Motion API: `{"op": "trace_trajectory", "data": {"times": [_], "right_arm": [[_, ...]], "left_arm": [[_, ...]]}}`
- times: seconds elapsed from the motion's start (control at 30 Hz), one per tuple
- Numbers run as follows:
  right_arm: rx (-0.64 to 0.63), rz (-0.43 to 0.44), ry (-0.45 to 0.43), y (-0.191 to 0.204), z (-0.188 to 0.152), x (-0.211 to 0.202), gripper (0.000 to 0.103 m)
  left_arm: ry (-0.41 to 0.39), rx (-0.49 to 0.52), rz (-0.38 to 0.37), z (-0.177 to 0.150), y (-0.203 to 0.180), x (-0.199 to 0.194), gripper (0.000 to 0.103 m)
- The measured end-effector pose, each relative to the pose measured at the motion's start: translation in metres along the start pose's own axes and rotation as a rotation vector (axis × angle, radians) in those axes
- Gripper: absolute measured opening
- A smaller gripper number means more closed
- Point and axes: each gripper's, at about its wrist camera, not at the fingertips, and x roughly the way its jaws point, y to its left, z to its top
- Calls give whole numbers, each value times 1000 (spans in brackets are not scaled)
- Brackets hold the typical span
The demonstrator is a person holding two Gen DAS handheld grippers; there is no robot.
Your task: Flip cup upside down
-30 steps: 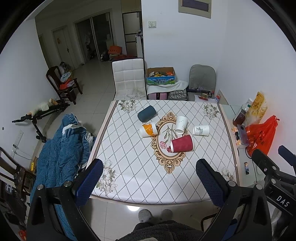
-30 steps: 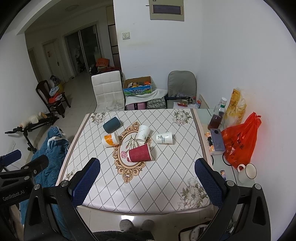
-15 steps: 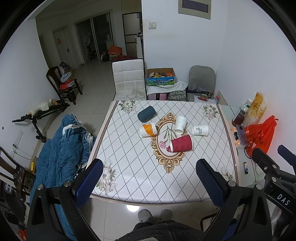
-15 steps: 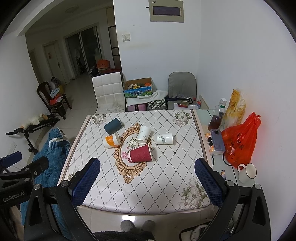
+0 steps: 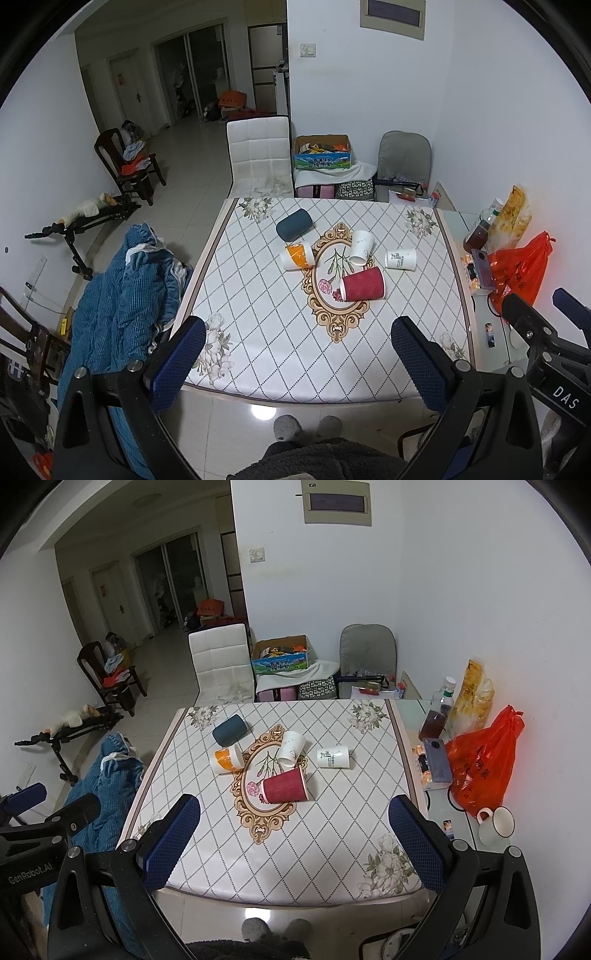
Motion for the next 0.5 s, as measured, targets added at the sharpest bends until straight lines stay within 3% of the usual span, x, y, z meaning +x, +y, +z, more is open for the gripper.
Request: {"op": "trace_trajectory", "data": {"times": [0.5], "right_arm": [[-14,52,34,-1,-3,27,103]], "left_arm": [[27,-51,30,-8,2,28,103]]}}
